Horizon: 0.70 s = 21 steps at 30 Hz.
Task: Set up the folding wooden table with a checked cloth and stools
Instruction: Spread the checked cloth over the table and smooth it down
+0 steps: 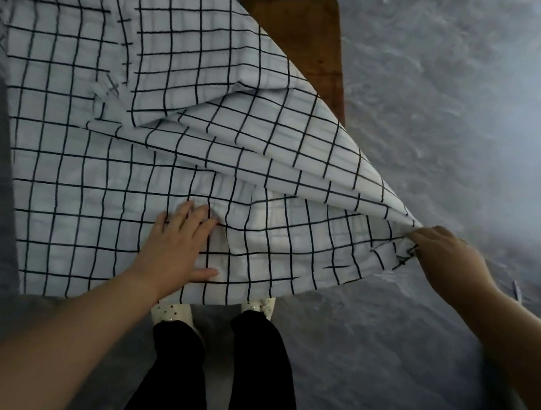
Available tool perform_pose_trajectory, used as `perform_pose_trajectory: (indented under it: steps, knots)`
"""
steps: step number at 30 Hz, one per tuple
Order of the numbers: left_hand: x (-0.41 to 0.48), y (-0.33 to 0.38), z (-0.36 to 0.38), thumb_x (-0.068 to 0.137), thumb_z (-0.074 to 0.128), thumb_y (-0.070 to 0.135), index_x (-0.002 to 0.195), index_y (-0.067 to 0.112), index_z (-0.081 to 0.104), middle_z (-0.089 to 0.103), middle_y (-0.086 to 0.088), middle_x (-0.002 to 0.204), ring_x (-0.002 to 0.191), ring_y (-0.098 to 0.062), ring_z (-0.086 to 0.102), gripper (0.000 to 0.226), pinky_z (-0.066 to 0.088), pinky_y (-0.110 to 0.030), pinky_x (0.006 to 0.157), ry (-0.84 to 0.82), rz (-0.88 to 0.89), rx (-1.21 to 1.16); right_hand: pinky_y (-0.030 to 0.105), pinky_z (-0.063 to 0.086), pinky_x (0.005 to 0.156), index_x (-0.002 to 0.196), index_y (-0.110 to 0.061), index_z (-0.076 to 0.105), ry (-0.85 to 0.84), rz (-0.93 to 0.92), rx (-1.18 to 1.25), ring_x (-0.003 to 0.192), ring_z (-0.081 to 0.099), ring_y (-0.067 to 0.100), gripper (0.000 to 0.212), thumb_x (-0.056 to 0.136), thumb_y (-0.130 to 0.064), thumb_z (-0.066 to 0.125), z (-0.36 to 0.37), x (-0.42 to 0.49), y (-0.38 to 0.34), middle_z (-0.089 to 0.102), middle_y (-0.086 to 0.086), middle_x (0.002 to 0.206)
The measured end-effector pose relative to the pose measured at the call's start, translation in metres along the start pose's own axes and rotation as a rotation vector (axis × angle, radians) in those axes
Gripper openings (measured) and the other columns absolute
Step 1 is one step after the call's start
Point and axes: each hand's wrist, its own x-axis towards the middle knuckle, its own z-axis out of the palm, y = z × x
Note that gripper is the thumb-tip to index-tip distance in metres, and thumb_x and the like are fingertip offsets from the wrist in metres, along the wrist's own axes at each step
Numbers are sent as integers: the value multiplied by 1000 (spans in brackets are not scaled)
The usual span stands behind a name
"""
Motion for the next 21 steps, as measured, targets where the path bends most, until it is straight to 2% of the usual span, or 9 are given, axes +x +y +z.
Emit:
perform_pose_trajectory:
  steps: [3, 6, 8, 10, 12, 15, 18, 21]
  knots:
    - [-1, 6, 0, 57, 79, 55, 123, 8, 54, 52, -15, 129, 122, -38, 42, 86, 47, -59, 85, 12, -12, -20, 42, 53, 79, 120, -21, 61, -51, -20, 9, 110, 55, 24, 49, 80, 5, 54, 9, -11, -3, 61, -2, 123]
    - [-1, 9, 0, 60, 77, 54, 121, 9, 54, 52, -15, 127, 121, -38, 42, 79, 46, -59, 86, 35, -23, -16, 39, 43, 95, 129, -25, 53, -112, -25, 43, 125, 46, 20, 64, 77, 11, 45, 6, -10, -15, 49, -5, 139]
    - [2, 8, -2, 67, 69, 56, 118, 11, 54, 54, -14, 123, 117, -37, 46, 70, 41, -61, 90, 82, -27, -32, 37, 36, 103, 134, -25, 48, -121, -16, 31, 129, 41, 19, 68, 75, 8, 45, 1, -5, -26, 45, -6, 141]
    - [6, 6, -7, 75, 57, 55, 116, 14, 54, 55, -11, 119, 115, -35, 50, 59, 39, -59, 95, 129, -14, -62, 40, 37, 102, 127, -23, 55, -40, -46, 53, 123, 46, 21, 62, 72, 7, 51, -10, -1, -43, 54, -3, 131]
    - [10, 1, -12, 81, 48, 53, 118, 15, 55, 55, -10, 120, 115, -32, 50, 53, 41, -52, 97, 150, 10, -96, 42, 46, 92, 111, -19, 64, 57, -173, 45, 106, 57, 25, 53, 65, 6, 61, -26, 2, -68, 64, 1, 113]
    - [12, -17, -19, 83, 53, 45, 124, 13, 52, 51, -11, 127, 117, -31, 48, 52, 40, -49, 98, 183, -41, -140, 40, 51, 80, 106, -15, 65, 182, -359, 38, 94, 62, 24, 44, 63, -6, 73, -46, 17, -119, 64, 2, 103]
    - [12, -42, -21, 84, 55, 40, 128, 12, 48, 47, -12, 132, 123, -32, 42, 52, 38, -53, 99, 217, -117, -179, 40, 48, 88, 118, -15, 58, 205, -413, 44, 106, 57, 23, 44, 77, -27, 70, -61, 50, -172, 59, 4, 115]
    - [9, -69, -18, 90, 43, 45, 132, 13, 43, 45, -12, 138, 126, -33, 41, 53, 37, -54, 100, 195, -184, -192, 40, 41, 97, 129, -14, 49, 196, -404, 40, 118, 49, 25, 59, 79, -38, 67, -75, 91, -226, 52, 6, 127]
